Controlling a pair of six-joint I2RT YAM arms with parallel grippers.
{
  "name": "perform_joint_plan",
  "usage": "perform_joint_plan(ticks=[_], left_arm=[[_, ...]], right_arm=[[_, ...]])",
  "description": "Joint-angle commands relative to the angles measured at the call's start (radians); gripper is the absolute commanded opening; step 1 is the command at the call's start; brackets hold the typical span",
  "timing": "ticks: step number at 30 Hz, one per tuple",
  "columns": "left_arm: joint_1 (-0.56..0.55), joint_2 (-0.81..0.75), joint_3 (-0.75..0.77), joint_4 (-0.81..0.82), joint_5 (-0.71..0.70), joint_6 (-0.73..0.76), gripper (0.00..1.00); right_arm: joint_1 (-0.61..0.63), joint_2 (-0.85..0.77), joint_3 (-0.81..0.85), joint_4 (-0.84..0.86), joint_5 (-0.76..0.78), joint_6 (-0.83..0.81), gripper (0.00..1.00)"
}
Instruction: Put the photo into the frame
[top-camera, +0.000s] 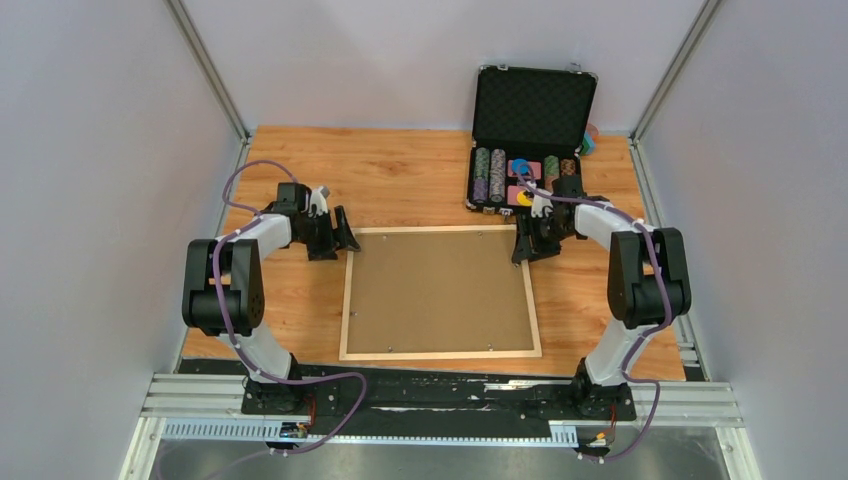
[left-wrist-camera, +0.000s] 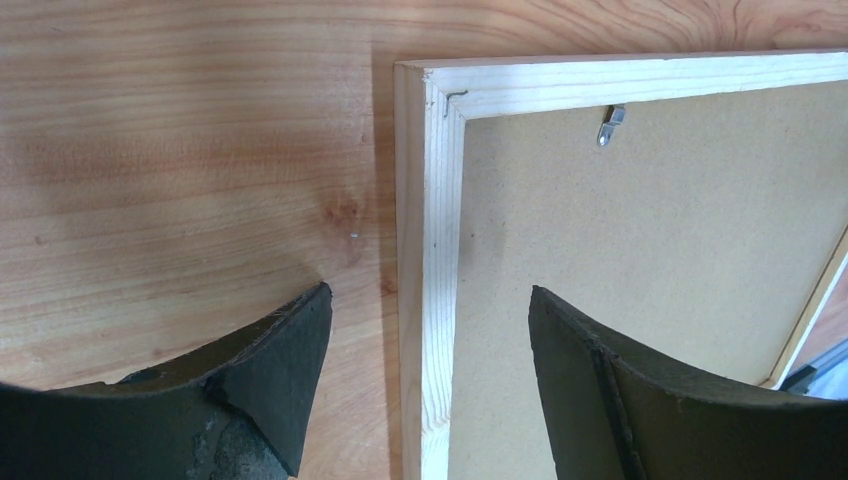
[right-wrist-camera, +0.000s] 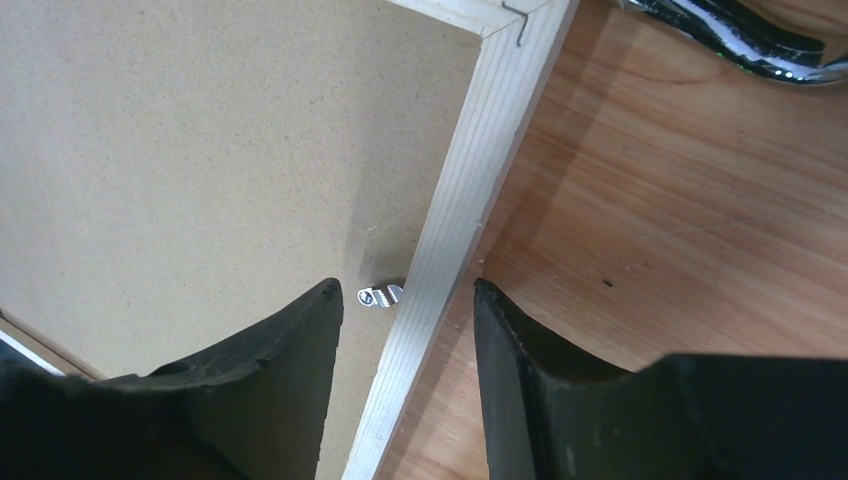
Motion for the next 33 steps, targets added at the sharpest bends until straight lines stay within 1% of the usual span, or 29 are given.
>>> perform_joint_plan(ticks=[1,7,14,19,28,33], left_arm=[[0.002,0.019,0.022,0.001,-0.007,0.022,0.80],[0.002,0.028,0.024,0.001,-0.005,0.022,0.80],[0.002,0.032,0.028,-0.003,-0.004,0.023,0.80],[0.002,0.035,0.030,-0.005,-0.002,0.025,0.80],[0.002,0.037,0.033,-0.008,0.000,0.027,0.80],[0.002,0.033,0.035,-0.012,0.000,0.028,0.80]], right_arm=[[0.003,0.011,0.011,0.032,0.032,0.016,0.48],[0.003,0.022,0.010,0.034,0.043,0.017,0.42],[0.005,0.041,0.019,0.033,0.046,0.022,0.40],[0.005,0.040,0.016,0.031,0.052,0.010,0.36],[0.005,0.029,0.007,0.028,0.060,-0.007,0.36],[0.005,0.019,0.007,0.024,0.061,-0.011,0.32]])
